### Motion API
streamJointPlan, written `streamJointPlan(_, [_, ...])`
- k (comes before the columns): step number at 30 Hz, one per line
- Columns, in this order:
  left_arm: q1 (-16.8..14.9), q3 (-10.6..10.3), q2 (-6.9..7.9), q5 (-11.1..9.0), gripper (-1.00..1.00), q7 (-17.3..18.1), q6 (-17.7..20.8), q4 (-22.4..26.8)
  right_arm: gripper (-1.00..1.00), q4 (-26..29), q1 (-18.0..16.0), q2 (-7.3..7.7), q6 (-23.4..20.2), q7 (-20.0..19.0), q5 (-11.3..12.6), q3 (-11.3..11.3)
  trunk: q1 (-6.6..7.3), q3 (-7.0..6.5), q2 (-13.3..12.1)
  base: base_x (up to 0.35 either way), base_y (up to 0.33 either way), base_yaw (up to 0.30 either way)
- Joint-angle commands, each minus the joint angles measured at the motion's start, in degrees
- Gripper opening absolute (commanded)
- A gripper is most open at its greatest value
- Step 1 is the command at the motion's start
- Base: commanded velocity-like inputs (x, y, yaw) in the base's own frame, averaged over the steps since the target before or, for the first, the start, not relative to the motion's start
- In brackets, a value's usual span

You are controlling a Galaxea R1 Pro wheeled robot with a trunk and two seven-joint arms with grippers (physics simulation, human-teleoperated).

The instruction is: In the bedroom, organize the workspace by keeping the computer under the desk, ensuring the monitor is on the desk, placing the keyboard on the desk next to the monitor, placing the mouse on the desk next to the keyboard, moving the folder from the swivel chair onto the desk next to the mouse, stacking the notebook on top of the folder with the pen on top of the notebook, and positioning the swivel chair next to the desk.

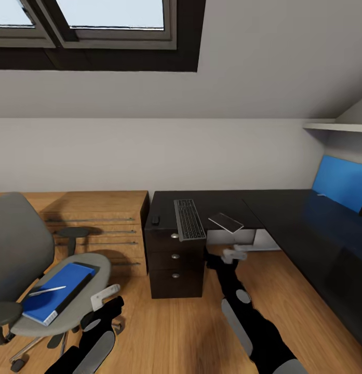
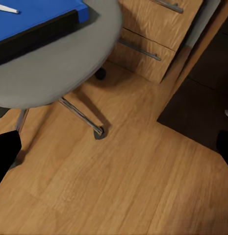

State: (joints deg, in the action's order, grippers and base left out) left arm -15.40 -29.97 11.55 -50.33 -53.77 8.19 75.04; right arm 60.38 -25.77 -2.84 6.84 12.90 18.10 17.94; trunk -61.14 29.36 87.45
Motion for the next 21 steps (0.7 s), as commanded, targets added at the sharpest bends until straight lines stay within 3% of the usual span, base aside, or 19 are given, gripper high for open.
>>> streamJointPlan(1, [-0.1,0.0,0.06,-0.1,1.00,-0.4,0.3,0.1,1.00,-0.1,-0.1,0.07,0.1,-0.9,3.2,0.0,-0.22,0.25,0.5,0.000,0.000,0.000])
streamJointPlan(2, [-0.1,0.0,0.06,-0.1,1.00,-0.4,0.3,0.1,1.00,-0.1,-0.1,0.11,-0.3,-1.7,5.6,-0.2,-0.44,0.43,0.9,0.000,0.000,0.000])
streamJointPlan(5, [-0.1,0.3,0.06,-0.1,1.00,-0.4,0.3,0.3,1.00,0.3,-0.2,0.34,-2.5,-4.3,17.3,-2.5,-1.10,0.96,2.1,0.000,0.000,0.000])
streamJointPlan(8, [-0.1,0.3,0.01,-0.1,1.00,-0.4,0.3,0.8,1.00,1.0,-0.2,0.36,-4.1,-4.9,24.1,-5.5,-1.76,1.50,3.3,0.000,0.000,0.000])
streamJointPlan(9, [-0.1,0.3,0.00,-0.1,1.00,-0.4,0.3,0.9,1.00,1.3,-0.2,0.29,-5.2,-5.0,27.5,-6.8,-1.98,1.68,3.7,0.000,0.000,0.000])
streamJointPlan(11, [-0.1,0.3,-0.01,-0.1,1.00,-0.4,0.3,1.0,1.00,1.5,-0.2,0.23,-6.5,-5.1,31.2,-7.6,-2.42,2.04,4.5,0.000,0.000,0.000])
streamJointPlan(14, [-0.1,0.2,-0.11,-0.1,1.00,-0.5,0.3,1.1,1.00,1.7,-0.2,0.21,-8.5,-5.3,41.4,-8.6,-3.08,2.58,5.7,0.000,0.000,0.000])
streamJointPlan(16, [-0.1,0.2,-0.41,-0.1,1.00,-0.5,0.3,1.1,1.00,1.7,-0.2,0.24,-8.9,-5.5,46.2,-8.9,-3.52,2.94,6.5,0.000,0.000,0.000])
streamJointPlan(19, [-0.1,0.2,-0.75,-0.4,1.00,-0.4,0.4,1.1,1.00,-0.2,-0.2,0.23,-9.0,-5.5,49.6,-8.8,-4.18,3.48,7.7,0.000,0.000,0.000])
streamJointPlan(21, [-0.1,0.2,-0.81,-0.9,1.00,-0.3,0.5,1.3,1.00,-1.3,-0.2,0.23,-9.0,-5.5,50.1,-8.9,-4.62,3.84,8.5,0.000,0.000,0.000])
